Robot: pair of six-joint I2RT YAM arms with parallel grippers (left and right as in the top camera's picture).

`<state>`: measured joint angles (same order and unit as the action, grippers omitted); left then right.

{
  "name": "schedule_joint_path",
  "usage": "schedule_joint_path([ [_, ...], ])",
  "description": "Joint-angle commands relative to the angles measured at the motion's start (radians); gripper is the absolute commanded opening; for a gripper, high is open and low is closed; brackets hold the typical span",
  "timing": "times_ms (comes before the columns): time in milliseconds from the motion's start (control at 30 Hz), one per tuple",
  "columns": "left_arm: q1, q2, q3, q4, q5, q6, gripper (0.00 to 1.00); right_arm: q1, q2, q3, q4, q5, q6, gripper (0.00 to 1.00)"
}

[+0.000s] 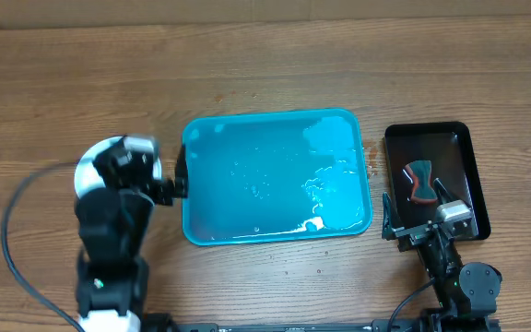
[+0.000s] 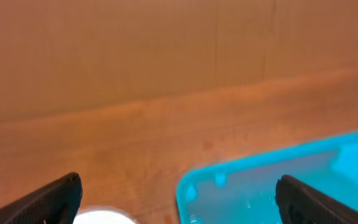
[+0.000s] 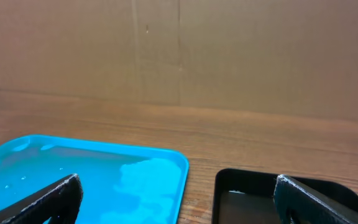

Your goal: Clean dirty plates on tray and stack at the side

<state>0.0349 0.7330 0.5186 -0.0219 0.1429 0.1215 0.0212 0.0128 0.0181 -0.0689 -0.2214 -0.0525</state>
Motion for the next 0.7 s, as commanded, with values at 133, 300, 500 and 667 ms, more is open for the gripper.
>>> schedule_joint_path([
  [133,0.005,-0.335,-0.372,0.178,-0.006,0.059,1.00,0.006,-0.010,-0.010,0.006,-0.004,0.000,1.00],
  [300,0.003,-0.486,-0.480,0.175,-0.047,0.066,1.00,0.006,-0.010,-0.010,0.006,-0.004,0.000,1.00],
  [500,-0.003,-0.608,-0.514,0.053,-0.072,0.089,1.00,0.006,-0.010,-0.010,0.006,-0.004,0.000,1.00],
  [667,-0.004,-0.694,-0.514,-0.056,-0.099,0.095,1.00,0.006,-0.010,-0.010,0.006,-0.004,0.000,1.00],
])
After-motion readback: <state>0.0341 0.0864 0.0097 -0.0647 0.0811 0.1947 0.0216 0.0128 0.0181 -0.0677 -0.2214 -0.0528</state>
